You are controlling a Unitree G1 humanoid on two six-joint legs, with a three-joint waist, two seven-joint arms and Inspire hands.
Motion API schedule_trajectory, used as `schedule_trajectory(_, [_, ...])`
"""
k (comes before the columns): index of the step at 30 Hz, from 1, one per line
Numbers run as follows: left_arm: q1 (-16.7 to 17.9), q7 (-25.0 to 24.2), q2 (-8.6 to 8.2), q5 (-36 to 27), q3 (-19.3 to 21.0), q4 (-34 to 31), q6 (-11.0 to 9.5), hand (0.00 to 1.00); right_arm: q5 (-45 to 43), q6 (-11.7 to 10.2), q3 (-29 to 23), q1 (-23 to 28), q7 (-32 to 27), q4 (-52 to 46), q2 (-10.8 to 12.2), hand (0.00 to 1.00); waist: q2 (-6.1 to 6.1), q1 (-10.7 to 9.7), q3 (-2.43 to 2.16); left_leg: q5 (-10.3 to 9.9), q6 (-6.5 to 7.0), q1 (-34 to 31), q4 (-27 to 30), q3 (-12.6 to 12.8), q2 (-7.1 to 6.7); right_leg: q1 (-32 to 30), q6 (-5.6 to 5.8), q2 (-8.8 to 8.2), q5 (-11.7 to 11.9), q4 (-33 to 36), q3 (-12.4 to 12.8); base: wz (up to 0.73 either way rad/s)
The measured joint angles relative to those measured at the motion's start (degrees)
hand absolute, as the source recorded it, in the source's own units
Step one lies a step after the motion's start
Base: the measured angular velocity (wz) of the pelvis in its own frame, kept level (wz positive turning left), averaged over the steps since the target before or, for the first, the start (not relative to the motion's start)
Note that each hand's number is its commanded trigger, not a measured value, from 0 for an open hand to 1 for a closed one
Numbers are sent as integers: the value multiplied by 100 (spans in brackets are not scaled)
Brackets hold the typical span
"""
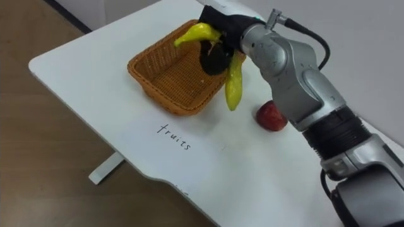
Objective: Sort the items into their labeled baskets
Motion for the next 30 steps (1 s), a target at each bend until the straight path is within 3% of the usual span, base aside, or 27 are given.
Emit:
schedule_trajectory(1, [19,-6,1,1,1,-52,39,0,8,0,0,-13,-54,0,0,49,-2,1,-2,0,1,-16,10,-19,-7,0,0,-3,0,0,-17,15])
schedule_trajectory(2, [23,-9,5,2,2,-68,52,0,18,2,0,-15,-98,0,0,30,-6,3,-5,1,3,-30,18,-61,-19,2,0,-6,0,0,-28,13])
schedule_trajectory(3, [23,-10,9,2,3,-74,61,0,33,3,0,-15,-120,1,1,18,-8,5,-6,2,3,-31,20,-75,-21,3,0,-7,0,1,-30,11])
schedule_trajectory(5, [28,-10,15,7,15,-85,88,0,43,0,1,-16,-181,1,1,0,-23,61,-18,2,4,-30,18,-95,-25,6,1,-7,0,1,-25,3])
schedule_trajectory(13, [67,-11,18,43,17,-95,118,0,45,1,173,-16,-332,15,1,0,-24,211,-18,6,-2,-24,30,-131,-30,31,12,-5,-7,0,-40,2])
schedule_trajectory(30, [64,-60,19,42,20,-96,156,0,55,17,225,-16,-332,50,1,0,-24,231,-18,13,-14,-26,29,-131,-31,30,12,-4,-7,0,-37,0])
